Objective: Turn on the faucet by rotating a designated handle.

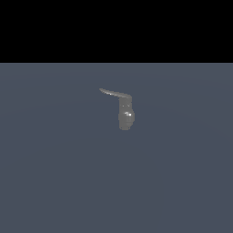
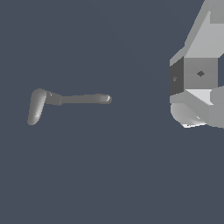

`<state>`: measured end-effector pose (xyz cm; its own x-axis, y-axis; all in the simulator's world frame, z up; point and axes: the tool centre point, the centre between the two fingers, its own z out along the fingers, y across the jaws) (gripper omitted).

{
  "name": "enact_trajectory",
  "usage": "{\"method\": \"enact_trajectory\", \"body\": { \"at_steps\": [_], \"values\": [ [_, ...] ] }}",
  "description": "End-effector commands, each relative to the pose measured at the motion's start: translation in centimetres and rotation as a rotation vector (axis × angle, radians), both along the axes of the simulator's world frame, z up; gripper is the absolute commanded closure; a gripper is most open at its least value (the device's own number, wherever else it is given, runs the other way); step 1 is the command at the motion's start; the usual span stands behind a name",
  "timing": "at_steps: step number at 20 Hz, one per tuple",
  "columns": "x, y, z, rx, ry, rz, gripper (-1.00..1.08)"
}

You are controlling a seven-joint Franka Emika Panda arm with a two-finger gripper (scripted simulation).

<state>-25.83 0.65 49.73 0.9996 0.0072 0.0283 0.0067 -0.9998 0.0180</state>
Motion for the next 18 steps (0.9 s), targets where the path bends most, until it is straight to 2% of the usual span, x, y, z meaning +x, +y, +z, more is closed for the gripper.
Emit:
{"method": "enact_trajectory", "body": {
  "at_steps": [1,9,18],
  "values": [
    [0.0,0.0,0.0,0.0,0.0,0.0,1.08],
    [0.21,-0.72,-0.06,-0.031,-0.009,-0.045,1.08],
    [0.37,-0.73,-0.07,-0.03,-0.01,-0.051,1.08]
  ]
}}
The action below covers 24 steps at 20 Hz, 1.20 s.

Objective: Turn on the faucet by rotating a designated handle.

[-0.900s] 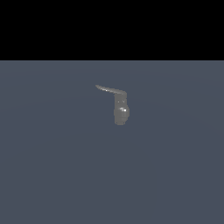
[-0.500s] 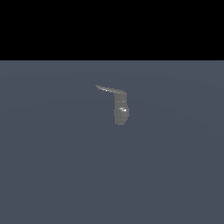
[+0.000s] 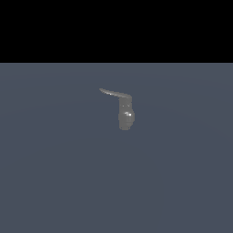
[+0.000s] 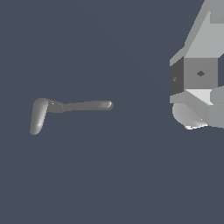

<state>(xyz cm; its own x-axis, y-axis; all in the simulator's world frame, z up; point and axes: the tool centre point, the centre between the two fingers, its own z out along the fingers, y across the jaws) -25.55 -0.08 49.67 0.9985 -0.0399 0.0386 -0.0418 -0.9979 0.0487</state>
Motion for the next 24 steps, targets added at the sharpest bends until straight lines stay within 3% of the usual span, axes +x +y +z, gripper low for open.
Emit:
{"method": "enact_trajectory", "body": {
  "at_steps": [1,12,24],
  "values": [
    [0.2,0.0,0.0,0.002,0.0,-0.008,1.08],
    [4.0,0.4,-0.5,0.041,0.001,-0.127,1.08],
    [12.4,1.3,-3.0,0.107,0.017,-0.409,1.08]
  ]
}}
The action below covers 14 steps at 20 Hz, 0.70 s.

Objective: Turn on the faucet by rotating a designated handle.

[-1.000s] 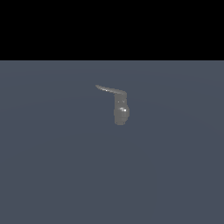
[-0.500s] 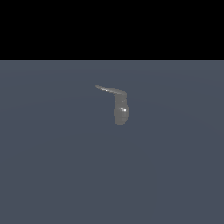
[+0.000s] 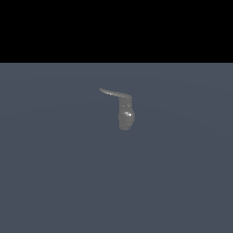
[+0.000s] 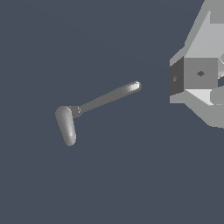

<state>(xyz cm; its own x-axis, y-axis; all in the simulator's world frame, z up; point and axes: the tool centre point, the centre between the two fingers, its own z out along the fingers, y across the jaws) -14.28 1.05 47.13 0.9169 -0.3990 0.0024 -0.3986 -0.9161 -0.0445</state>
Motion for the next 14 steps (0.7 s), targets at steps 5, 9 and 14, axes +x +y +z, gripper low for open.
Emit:
{"method": "enact_trajectory", "body": {
  "at_steps": [5,9,14],
  "values": [
    [4.9,0.5,-2.3,0.029,0.016,-0.173,1.08],
    [7.8,0.8,-4.1,0.04,0.027,-0.281,1.08],
    [11.4,1.2,-6.7,0.048,0.041,-0.417,1.08]
  ]
}}
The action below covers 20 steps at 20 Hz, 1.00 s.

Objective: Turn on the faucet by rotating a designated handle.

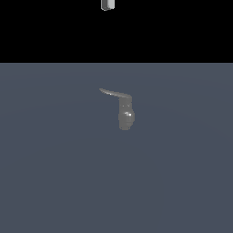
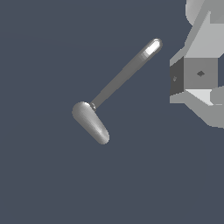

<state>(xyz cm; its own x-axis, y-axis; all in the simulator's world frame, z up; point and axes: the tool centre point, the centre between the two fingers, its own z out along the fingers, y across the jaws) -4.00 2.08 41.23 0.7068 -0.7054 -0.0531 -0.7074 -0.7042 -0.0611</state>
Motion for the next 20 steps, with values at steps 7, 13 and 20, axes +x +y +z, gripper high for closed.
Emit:
{"method": "enact_trajectory", "body": {
  "at_steps": [7,13,20],
  "values": [
    [5.7,0.6,-5.2,0.003,0.025,-0.234,1.08],
    [9.2,1.0,-9.5,-0.007,0.038,-0.398,1.08],
    [12.8,1.5,-15.0,-0.029,0.047,-0.585,1.08]
  ]
}}
